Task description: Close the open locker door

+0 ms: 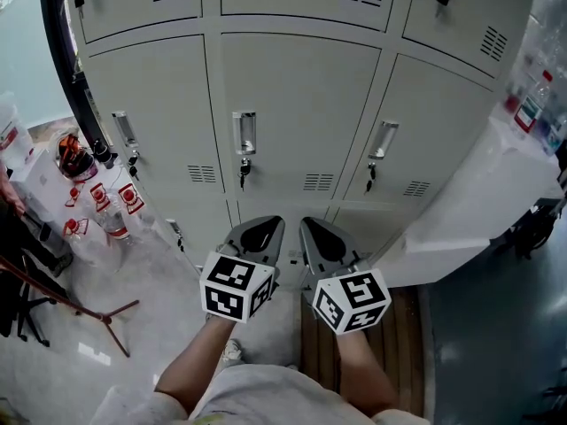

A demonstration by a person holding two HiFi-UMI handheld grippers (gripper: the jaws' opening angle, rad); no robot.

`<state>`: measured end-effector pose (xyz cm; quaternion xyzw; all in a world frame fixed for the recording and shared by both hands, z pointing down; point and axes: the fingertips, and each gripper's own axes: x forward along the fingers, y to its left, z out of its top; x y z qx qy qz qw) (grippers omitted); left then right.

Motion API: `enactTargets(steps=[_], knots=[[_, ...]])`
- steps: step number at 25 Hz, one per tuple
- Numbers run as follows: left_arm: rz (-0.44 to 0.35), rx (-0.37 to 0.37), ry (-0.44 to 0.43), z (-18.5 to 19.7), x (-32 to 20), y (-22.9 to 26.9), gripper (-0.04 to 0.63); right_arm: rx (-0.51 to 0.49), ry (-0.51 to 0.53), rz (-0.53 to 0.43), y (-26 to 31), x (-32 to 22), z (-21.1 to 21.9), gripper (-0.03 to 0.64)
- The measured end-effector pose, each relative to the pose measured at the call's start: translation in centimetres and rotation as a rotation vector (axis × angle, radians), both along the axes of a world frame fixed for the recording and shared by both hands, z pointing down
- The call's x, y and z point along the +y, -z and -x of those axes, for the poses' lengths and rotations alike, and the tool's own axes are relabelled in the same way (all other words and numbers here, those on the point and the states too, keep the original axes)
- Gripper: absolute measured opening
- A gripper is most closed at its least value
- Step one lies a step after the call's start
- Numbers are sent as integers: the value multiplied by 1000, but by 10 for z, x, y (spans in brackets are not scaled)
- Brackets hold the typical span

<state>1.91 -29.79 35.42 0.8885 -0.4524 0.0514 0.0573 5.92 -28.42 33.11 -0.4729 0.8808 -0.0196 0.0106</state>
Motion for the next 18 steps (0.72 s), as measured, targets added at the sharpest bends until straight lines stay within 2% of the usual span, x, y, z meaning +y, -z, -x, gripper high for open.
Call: enactTargets(steps=[18], knots=[[-13, -19, -23, -3, 0, 0, 6, -3, -32, 5, -4, -2, -4, 3]])
